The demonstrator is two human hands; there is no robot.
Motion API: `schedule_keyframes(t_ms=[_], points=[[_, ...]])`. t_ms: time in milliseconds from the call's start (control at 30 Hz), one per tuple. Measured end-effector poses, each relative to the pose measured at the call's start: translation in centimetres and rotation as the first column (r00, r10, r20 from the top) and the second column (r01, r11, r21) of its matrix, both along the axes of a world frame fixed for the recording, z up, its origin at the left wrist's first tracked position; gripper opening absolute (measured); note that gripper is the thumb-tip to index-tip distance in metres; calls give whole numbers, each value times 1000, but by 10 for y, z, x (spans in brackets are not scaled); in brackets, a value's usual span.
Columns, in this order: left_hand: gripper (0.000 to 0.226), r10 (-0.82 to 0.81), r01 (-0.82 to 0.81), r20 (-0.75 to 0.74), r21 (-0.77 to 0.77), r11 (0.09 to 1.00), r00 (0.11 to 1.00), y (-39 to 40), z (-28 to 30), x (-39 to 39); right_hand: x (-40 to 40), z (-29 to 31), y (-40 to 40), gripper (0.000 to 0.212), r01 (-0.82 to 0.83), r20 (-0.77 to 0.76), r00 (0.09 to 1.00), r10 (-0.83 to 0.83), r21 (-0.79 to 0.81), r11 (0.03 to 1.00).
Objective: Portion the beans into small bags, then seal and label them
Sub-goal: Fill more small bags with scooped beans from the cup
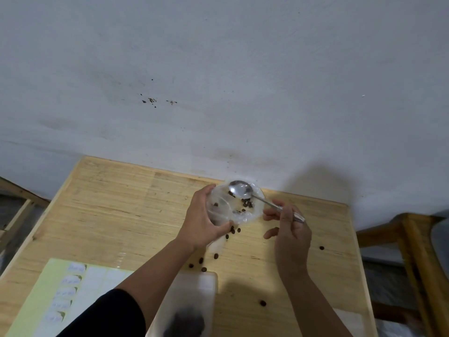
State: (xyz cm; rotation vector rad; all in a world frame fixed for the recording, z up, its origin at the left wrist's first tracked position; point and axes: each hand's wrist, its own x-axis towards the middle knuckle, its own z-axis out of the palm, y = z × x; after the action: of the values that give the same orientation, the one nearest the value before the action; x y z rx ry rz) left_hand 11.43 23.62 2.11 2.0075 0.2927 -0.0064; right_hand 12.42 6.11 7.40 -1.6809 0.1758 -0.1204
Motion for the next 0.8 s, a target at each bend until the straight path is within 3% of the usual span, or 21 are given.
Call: schedule_keyframes(t_ms=[100,200,367,500,633,800], points=[[96,2,-2,18,7,1000,1000,1,1,-1,4,-25,-2,30,141,-51,988,-149,-138,980],[95,6,-6,11,-9,1000,1000,0,2,0,4,-48,1,30,132,-159,975,-158,-165,977],[94,-3,3,12,6,1000,1000,-1,1,2,5,-57,21,25,54,-347,937,-28,68,996],[94,-6,6,11,19,1000,1000,1,1,4,10,-52,20,25,206,-489,871,-57,259,944],[95,-6,5,7,17,1000,1000,2,-1,4,12,-43,9,29,260,-478,875,-78,327,909],[95,-15,15,6,24,1000,1000,1,1,5,15,-13,-1,28,199,-344,936,-74,344,918]])
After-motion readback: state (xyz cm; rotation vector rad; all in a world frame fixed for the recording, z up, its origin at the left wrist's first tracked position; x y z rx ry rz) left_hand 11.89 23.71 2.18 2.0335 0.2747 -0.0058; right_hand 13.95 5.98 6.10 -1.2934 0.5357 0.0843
